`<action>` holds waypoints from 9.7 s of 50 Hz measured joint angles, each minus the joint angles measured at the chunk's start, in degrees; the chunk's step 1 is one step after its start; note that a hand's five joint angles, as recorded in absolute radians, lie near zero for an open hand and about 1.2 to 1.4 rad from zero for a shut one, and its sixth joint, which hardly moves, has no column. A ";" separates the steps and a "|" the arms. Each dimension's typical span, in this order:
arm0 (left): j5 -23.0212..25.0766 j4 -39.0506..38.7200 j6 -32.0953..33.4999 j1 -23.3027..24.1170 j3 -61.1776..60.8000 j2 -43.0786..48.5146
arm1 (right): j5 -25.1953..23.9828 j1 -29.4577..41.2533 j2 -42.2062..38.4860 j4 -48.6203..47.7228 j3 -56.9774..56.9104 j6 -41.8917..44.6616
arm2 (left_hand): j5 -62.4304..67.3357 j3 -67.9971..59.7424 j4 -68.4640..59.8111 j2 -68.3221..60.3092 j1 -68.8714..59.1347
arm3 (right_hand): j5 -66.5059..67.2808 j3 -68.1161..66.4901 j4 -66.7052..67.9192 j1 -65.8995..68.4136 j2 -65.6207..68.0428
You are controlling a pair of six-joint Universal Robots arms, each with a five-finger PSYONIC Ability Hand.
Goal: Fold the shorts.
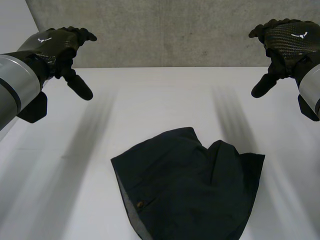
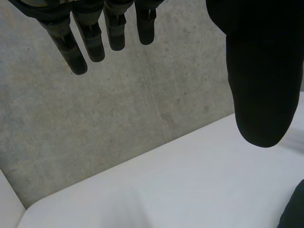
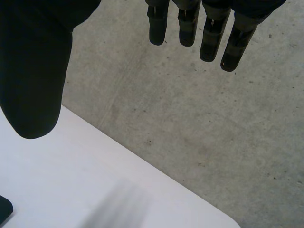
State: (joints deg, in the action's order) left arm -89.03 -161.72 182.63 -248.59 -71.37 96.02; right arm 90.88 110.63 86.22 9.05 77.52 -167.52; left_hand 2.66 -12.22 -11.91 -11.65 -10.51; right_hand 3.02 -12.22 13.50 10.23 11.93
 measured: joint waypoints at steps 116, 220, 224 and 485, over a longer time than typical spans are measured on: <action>-10.95 -13.77 15.09 -11.22 10.68 18.67 | -0.04 0.03 -0.44 -16.02 22.54 13.20 | 53.48 -56.11 -56.38 -56.85 -51.87 | 0.00 0.00 -0.15 0.00 0.00; 3.30 -6.22 -2.41 14.29 -6.97 16.32 | -2.32 1.85 -39.02 -31.26 -15.44 32.93 | 51.97 -56.46 -56.38 -56.86 -51.64 | 52.66 -55.50 54.55 45.88 55.38; 2.74 -7.95 -8.50 20.99 -6.69 17.78 | -4.86 1.79 -44.63 -37.17 -21.32 33.79 | 51.38 -55.06 -55.00 -55.51 -51.18 | 52.68 -55.50 54.57 45.88 55.38; -6.91 -21.01 14.25 12.51 -30.28 6.82 | -32.68 -18.59 -13.64 -3.27 25.23 31.04 | 52.68 -55.71 -56.36 -56.65 -54.68 | 53.43 -55.46 54.71 42.91 55.33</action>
State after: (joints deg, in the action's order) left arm -95.94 -182.73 196.88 -236.08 -101.65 102.84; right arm 58.20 92.04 72.58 5.78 102.76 -136.48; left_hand 55.35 -67.93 -68.26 -68.30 -65.19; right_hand 56.45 -67.69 68.21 53.14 67.26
